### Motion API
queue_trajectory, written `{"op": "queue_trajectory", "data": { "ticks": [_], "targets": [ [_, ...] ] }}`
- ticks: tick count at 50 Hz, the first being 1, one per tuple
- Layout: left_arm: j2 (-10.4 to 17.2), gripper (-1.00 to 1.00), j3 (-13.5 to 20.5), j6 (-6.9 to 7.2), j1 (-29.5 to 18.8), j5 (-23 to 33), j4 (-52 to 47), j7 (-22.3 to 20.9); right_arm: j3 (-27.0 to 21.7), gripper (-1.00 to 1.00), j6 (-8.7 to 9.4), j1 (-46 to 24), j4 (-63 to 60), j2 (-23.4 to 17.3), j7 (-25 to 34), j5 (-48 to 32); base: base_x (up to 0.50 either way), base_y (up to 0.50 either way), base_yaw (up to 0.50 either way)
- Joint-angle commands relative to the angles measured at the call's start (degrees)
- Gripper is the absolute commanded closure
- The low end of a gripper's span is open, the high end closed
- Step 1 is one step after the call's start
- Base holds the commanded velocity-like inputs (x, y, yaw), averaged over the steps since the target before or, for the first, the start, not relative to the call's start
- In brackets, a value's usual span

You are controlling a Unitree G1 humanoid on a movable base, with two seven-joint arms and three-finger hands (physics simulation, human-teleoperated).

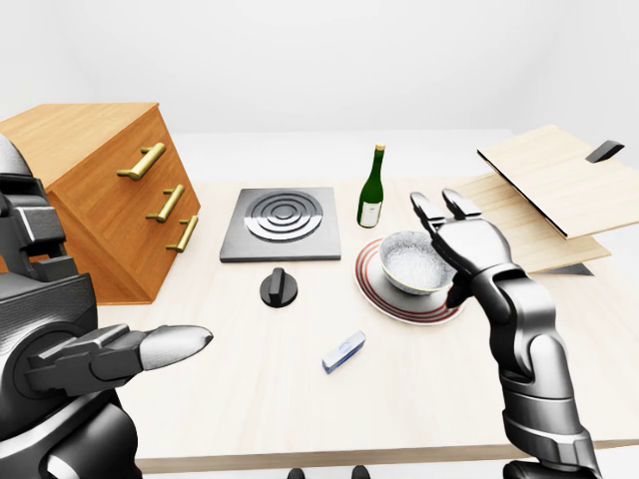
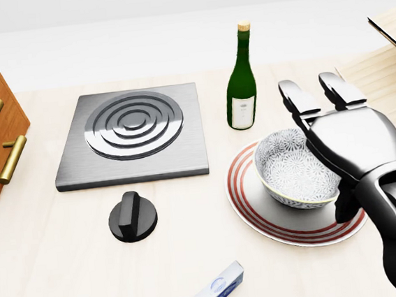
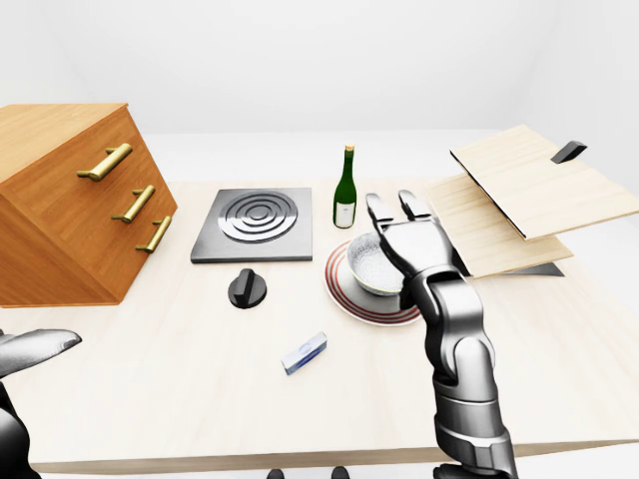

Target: Pick up the akita bowl and put it on the plate.

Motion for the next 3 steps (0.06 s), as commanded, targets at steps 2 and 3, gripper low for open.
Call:
{"op": "queue_trajectory", "data": {
  "ticks": [2, 3],
  "targets": [
    [0.3, -1.0, 0.0, 0.0, 0.0, -0.2, 0.0, 0.3, 0.4, -1.0, 0.0, -0.1, 0.3, 0.4, -0.3, 2.3, 0.0, 0.0, 0.0],
    [0.3, -1.0, 0.1, 0.0, 0.0, -0.3, 0.0, 0.3, 0.4, -1.0, 0.0, -0.2, 0.4, 0.3, -0.4, 2.3, 0.0, 0.0, 0.0]
  ]
}}
